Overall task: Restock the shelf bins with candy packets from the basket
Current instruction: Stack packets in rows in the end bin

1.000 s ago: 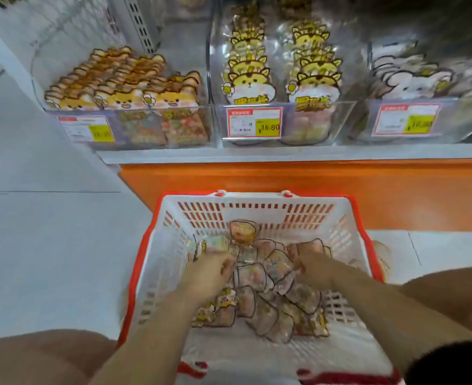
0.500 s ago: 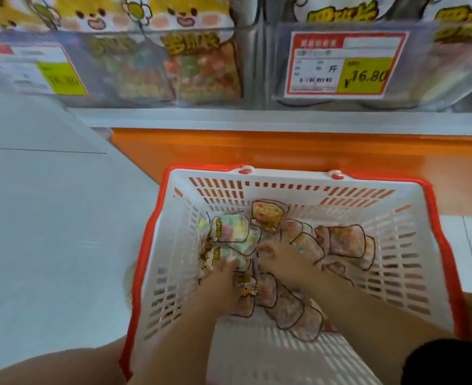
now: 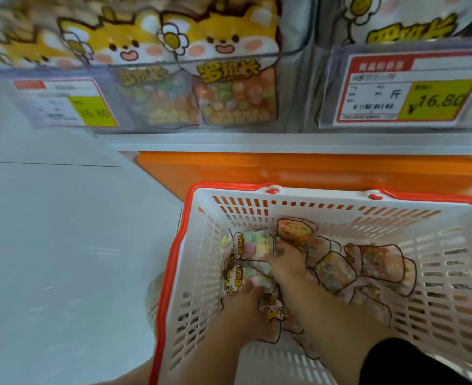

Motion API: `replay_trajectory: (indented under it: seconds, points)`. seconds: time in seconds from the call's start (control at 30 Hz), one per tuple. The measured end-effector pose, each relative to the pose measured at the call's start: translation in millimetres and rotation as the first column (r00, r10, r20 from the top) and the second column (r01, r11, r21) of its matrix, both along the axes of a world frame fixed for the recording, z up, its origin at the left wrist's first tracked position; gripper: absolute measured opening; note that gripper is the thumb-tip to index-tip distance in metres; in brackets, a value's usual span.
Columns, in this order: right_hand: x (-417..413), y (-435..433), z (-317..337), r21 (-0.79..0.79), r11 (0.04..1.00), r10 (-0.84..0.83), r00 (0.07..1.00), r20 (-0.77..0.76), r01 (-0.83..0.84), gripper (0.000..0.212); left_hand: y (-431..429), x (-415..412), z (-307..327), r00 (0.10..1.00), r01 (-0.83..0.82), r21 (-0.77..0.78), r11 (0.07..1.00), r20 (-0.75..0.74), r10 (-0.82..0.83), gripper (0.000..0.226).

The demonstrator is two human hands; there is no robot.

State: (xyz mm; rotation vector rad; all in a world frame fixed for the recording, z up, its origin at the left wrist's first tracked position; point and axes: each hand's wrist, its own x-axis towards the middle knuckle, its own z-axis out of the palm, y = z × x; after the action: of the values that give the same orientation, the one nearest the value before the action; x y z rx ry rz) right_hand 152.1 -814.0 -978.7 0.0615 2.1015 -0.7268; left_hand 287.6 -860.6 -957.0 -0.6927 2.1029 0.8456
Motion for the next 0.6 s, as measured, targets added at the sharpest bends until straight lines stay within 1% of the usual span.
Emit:
replay_trajectory:
  seconds: [0.07,0.1,0.17,0.23,0.3,0.33,0.37,0.4,0.43,0.47,0.5,0.53,0.57,0.6]
  points:
    - [-3.5,0.8,1.6,0.017,0.999,0.047,0.999,-0.017,-0.047,0.018,1.0,-3.4,4.5,1.000,-0.021,0.013,1.000,-0.018,0.022,0.055]
    - [-5.0,2.1,3.9,0.006,0.998,0.056,0.998,-0.015,-0.056,0.014,0.1,-5.1,5.6,0.998,-0.055,0.027,0.998,-0.025,0.055,0.053]
    - [-4.8,9.5,10.1,-0.032,0.998,0.044,0.999,-0.011,-0.045,0.015,-1.5,-8.6,8.5,0.989,-0.139,0.034,0.990,-0.046,0.141,0.046]
    - [-3.7,21.3,19.9,-0.045,0.999,0.004,1.000,-0.017,-0.005,0.022,-2.7,-10.5,15.8,0.958,-0.280,0.068,0.958,-0.040,0.283,0.041]
    - [-4.6,36.0,29.9,-0.086,0.995,-0.046,0.999,-0.004,0.046,0.026,-1.9,-14.2,29.3,0.898,-0.434,0.125,0.892,-0.019,0.440,0.031]
    - [-5.0,43.4,37.1,-0.118,0.990,-0.070,0.998,0.010,0.070,0.027,-1.7,-16.6,35.2,0.853,-0.515,0.172,0.840,0.003,0.522,0.028]
    - [-4.7,49.7,45.3,-0.149,0.985,-0.087,0.996,0.028,0.090,0.028,-0.4,-19.6,43.9,0.783,-0.607,0.250,0.754,0.029,0.621,0.033]
    - [-3.9,55.0,55.5,-0.178,0.979,-0.094,0.994,0.046,0.101,0.029,0.6,-22.2,51.0,0.671,-0.711,0.355,0.607,0.083,0.737,0.044]
    - [-2.4,59.4,66.0,-0.208,0.972,-0.102,0.993,0.052,0.110,0.031,2.4,-24.8,58.8,0.537,-0.777,0.467,0.421,0.145,0.831,0.056]
    - [-0.1,62.4,77.2,-0.239,0.964,-0.109,0.993,0.051,0.118,0.031,4.7,-27.7,67.3,0.421,-0.780,0.577,0.241,0.200,0.885,0.064]
    - [3.0,65.0,88.7,-0.280,0.952,-0.120,0.992,0.041,0.127,0.030,8.7,-31.8,79.4,0.327,-0.743,0.662,0.097,0.233,0.916,0.062]
    - [6.7,67.5,101.9,-0.325,0.937,-0.124,0.992,0.031,0.127,0.029,12.7,-34.7,90.5,0.255,-0.694,0.720,-0.008,0.257,0.932,0.053]
    - [10.6,70.0,116.1,-0.366,0.923,-0.120,0.992,0.024,0.121,0.026,17.0,-37.1,105.0,0.197,-0.644,0.761,-0.074,0.258,0.946,0.044]
    - [14.1,72.8,130.8,-0.403,0.909,-0.112,0.993,0.020,0.111,0.024,20.0,-37.8,115.8,0.145,-0.615,0.781,-0.109,0.248,0.958,0.038]
